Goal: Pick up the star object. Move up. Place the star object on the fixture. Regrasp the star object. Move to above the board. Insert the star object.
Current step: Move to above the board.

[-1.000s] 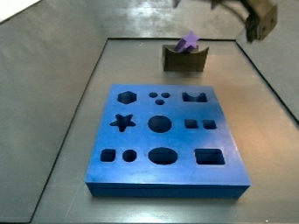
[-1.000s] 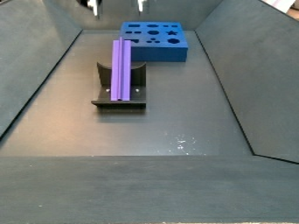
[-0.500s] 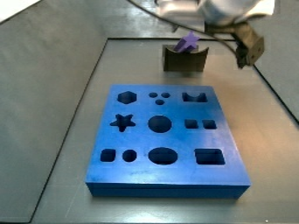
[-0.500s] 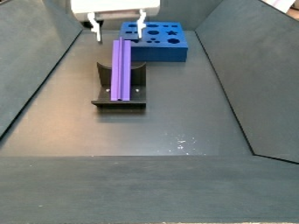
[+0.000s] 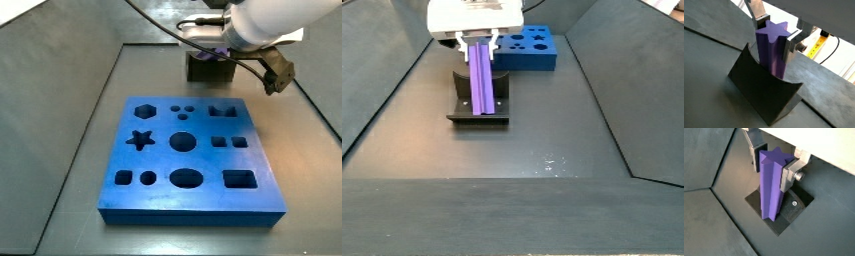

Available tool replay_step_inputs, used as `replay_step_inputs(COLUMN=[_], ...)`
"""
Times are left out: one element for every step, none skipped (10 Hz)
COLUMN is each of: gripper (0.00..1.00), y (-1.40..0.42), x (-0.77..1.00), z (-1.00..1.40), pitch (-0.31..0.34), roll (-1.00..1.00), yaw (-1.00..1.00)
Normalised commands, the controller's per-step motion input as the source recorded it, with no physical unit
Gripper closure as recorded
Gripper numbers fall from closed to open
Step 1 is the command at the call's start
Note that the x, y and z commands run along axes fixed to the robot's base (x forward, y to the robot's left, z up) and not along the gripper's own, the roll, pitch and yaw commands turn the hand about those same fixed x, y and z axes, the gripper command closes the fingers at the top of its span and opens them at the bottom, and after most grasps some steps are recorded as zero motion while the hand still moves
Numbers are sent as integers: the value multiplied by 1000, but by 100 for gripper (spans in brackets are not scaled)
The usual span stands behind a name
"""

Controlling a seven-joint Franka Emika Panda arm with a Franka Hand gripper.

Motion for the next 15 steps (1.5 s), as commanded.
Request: replay_step_inputs(gripper=[100, 100, 100, 100, 100, 100, 100, 100, 100, 100, 100, 100, 100, 100, 100], y=[20, 23, 26, 28, 30, 31, 35, 35, 39, 40, 43, 44, 45, 46, 43], x=[-228, -231, -226, -223, -220, -214, -210, -204, -201, -199, -194, -189, -181, -180, -171], z=[1000, 1000, 1000, 1000, 1000, 1000, 1000, 1000, 1000, 1000, 1000, 1000, 1000, 1000, 1000], pitch=[-274, -250, -214, -170, -103, -56, -13, 27, 42, 45, 46, 43, 38, 34, 30], roll=[-91, -104, -126, -139, -139, -144, -147, -150, -151, -151, -146, -142, -131, -117, -102], yaw=[-163, -170, -176, -184, -205, -212, -203, -177, -146, -123, -73, -57, -32, -20, -12])
